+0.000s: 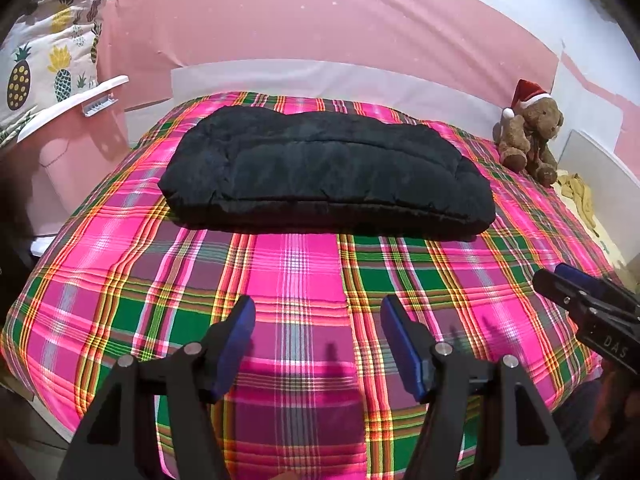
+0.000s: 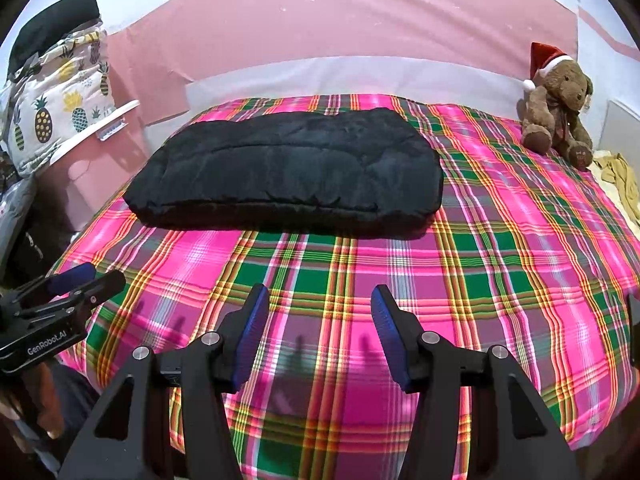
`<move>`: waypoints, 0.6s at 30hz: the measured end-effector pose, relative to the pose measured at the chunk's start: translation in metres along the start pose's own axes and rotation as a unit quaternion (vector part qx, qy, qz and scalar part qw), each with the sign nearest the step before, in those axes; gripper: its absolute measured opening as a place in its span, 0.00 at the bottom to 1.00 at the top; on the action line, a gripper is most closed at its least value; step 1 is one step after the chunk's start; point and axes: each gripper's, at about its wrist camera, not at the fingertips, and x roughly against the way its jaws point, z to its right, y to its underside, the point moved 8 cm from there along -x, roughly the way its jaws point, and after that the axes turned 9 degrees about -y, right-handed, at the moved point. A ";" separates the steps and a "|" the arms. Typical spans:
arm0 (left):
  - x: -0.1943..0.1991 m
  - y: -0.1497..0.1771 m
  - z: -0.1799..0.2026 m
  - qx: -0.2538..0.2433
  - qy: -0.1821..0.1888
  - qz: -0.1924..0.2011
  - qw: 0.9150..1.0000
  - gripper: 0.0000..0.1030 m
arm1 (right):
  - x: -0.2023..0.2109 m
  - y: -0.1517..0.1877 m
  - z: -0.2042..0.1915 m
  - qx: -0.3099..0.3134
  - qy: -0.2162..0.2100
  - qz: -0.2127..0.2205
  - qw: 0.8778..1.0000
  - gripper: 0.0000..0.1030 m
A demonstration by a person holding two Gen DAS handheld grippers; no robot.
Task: Fold large clothes
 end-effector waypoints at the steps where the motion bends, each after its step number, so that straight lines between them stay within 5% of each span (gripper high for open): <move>1: 0.000 0.000 0.001 -0.002 -0.002 0.000 1.000 0.66 | 0.000 0.000 0.000 0.000 0.000 0.000 1.000 0.52; 18: 0.004 0.001 0.006 0.000 0.008 0.002 1.000 0.69 | 0.000 0.002 -0.002 0.000 0.000 -0.001 1.000 0.52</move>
